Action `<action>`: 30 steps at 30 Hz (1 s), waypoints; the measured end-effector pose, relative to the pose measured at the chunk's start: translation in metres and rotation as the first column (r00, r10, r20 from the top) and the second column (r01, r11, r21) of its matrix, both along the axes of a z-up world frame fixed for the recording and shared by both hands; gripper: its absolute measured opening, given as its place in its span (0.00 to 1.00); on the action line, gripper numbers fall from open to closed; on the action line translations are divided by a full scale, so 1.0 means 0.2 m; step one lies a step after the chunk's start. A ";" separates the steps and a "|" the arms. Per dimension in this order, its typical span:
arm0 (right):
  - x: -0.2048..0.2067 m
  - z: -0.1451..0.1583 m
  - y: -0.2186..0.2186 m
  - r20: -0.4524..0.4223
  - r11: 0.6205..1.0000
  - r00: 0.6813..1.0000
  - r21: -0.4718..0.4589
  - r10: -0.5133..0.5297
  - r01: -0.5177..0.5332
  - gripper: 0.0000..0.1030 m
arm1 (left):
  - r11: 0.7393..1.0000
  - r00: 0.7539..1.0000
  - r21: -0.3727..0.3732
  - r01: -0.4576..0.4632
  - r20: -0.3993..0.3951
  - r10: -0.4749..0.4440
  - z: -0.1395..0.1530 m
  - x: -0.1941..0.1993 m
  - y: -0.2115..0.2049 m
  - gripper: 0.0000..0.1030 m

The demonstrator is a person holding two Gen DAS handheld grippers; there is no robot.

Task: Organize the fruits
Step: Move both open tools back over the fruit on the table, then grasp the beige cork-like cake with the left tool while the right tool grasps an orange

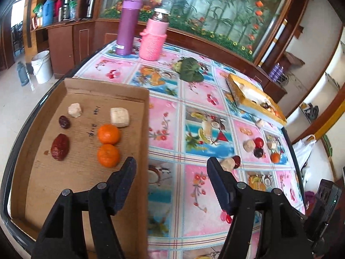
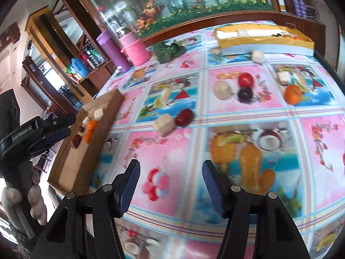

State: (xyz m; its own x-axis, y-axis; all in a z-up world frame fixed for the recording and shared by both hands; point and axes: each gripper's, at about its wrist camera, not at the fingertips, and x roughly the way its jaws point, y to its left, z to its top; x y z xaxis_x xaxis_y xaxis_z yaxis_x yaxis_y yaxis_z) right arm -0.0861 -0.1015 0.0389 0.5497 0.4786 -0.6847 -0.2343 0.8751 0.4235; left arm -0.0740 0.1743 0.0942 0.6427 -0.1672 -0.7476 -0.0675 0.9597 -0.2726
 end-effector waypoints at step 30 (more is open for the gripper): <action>0.46 -0.03 -0.65 0.013 0.926 0.943 -0.183 -0.333 0.329 0.65 | 0.941 0.955 0.181 0.286 -0.138 -0.264 -0.35 0.26 -0.55 0.65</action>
State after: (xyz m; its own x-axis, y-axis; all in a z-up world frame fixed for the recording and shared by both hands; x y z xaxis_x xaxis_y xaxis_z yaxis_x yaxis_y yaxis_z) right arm 0.0056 -0.2308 0.0335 0.6428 0.1390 -0.7533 0.0879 0.9635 0.2528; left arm -0.0221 0.0648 0.0238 0.5044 -0.1677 -0.8470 0.1878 0.9788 -0.0819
